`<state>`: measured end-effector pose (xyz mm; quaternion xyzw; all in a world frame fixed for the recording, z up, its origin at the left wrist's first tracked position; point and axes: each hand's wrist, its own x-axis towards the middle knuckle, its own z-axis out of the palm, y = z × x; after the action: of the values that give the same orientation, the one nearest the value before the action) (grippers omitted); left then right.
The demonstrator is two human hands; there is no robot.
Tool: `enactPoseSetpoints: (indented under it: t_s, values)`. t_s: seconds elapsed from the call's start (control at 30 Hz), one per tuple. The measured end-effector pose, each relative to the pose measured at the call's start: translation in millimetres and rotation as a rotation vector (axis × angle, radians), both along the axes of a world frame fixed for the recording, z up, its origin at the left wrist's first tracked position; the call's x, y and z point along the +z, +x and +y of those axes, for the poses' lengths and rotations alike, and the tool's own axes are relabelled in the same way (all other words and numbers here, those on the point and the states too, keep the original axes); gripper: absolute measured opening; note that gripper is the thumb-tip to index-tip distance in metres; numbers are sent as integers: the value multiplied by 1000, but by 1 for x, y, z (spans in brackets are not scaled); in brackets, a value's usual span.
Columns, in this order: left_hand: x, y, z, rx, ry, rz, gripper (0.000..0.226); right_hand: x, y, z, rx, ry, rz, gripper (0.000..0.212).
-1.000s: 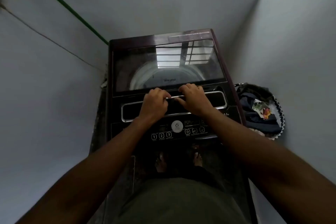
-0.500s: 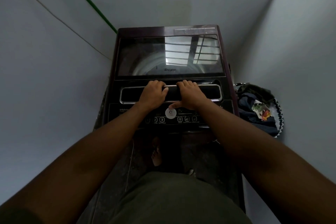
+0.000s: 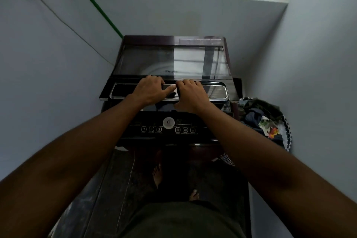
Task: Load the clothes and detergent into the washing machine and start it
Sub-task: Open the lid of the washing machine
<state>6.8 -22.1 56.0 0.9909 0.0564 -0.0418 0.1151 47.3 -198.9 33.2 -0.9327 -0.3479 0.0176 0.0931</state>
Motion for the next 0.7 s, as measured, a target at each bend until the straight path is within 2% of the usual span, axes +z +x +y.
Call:
enactPoseSetpoints:
  t_s: [0.17, 0.27, 0.37, 0.47, 0.7]
  values:
    - [26, 3, 5, -36, -14, -20, 87, 34, 13, 0, 33, 53, 45, 54]
    - [34, -3, 14, -136, -34, -1, 93, 53, 18, 1, 46, 23, 44, 39]
    - [36, -8, 20, -224, 39, -14, 101, 68, 24, 4, 59, -27, 65, 44]
    - [41, -7, 20, -240, 119, -54, 100, 79, 29, 7, 69, -43, 83, 50]
    - [57, 5, 18, -286, 218, -479, 69, 116, 44, 7, 73, 21, -87, 41]
